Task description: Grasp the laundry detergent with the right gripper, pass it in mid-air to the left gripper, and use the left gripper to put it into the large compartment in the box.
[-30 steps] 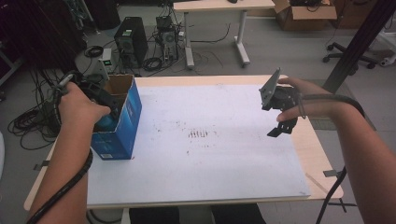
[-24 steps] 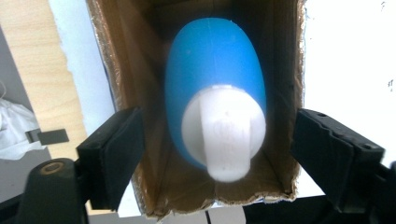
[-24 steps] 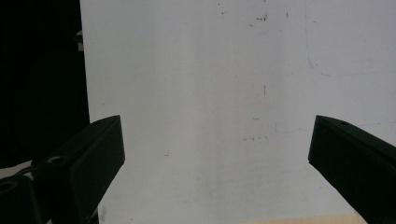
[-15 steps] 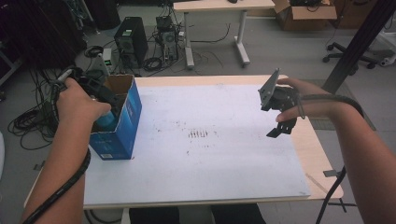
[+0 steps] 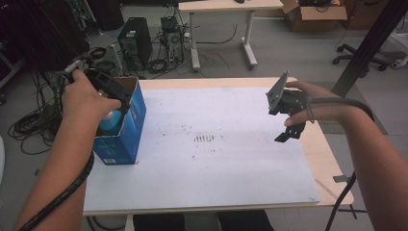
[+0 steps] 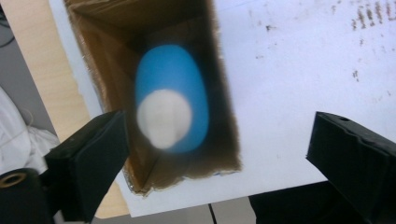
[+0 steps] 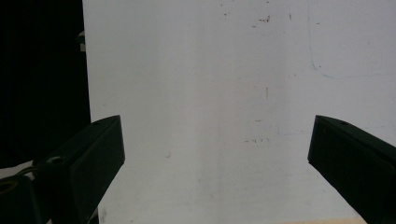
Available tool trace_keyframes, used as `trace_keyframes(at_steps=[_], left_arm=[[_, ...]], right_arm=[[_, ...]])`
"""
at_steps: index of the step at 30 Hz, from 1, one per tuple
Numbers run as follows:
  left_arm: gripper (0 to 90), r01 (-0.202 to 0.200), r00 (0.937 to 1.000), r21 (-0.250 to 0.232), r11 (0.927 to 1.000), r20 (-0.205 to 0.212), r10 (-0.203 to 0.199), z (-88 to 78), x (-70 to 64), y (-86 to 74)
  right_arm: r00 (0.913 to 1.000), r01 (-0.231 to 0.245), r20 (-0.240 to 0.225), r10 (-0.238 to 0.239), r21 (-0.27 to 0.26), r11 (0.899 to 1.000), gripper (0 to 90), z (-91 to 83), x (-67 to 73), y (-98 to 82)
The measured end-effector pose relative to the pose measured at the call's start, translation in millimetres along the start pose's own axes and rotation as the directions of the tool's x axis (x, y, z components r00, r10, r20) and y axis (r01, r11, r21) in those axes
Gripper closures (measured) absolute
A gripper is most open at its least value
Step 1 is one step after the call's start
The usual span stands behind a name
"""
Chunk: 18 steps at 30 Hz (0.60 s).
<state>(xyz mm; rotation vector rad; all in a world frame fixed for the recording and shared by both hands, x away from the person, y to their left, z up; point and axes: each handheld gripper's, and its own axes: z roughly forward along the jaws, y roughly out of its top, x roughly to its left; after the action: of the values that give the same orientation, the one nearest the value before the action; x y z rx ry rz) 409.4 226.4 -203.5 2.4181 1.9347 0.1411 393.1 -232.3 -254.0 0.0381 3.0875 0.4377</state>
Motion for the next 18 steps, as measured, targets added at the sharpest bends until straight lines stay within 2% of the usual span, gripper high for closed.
trace_keyframes(at_steps=[7, 11, 14, 17, 18], left_arm=[[1.8, -0.061, 0.9981, -0.015, 0.9980, -0.005, 0.061, -11.4, -19.5, 2.9], [0.2, -0.095, 0.9953, 0.006, 0.9955, -0.021, 0.095, -15.7, -32.4, 5.2], [0.2, -0.139, 0.9901, 0.007, 0.9902, -0.017, 0.140, -18.3, -45.4, 6.0], [0.2, -0.196, 0.9807, -0.010, 0.9806, -0.010, 0.195, -21.4, -59.4, 6.7], [0.2, -0.227, 0.9740, -0.012, 0.9739, -0.002, 0.227, -22.9, -65.8, 7.2]], right_arm=[[1.0000, -0.005, 0.000, 0.005, 0.000, 1.000, 3.9, -0.6, 0.5, -2.4], [1.0000, -0.008, 0.000, 0.008, -0.002, 1.000, 3.8, -0.9, 0.2, -4.4], [0.9999, -0.011, -0.002, 0.011, 0.000, 1.000, 3.8, -0.5, -0.3, -5.4], [0.9999, -0.013, -0.004, 0.013, 0.003, 1.000, 3.8, 0.0, -1.0, -5.6], [0.9999, -0.013, -0.004, 0.013, 0.002, 1.000, 3.8, 0.1, -1.2, -5.5]])
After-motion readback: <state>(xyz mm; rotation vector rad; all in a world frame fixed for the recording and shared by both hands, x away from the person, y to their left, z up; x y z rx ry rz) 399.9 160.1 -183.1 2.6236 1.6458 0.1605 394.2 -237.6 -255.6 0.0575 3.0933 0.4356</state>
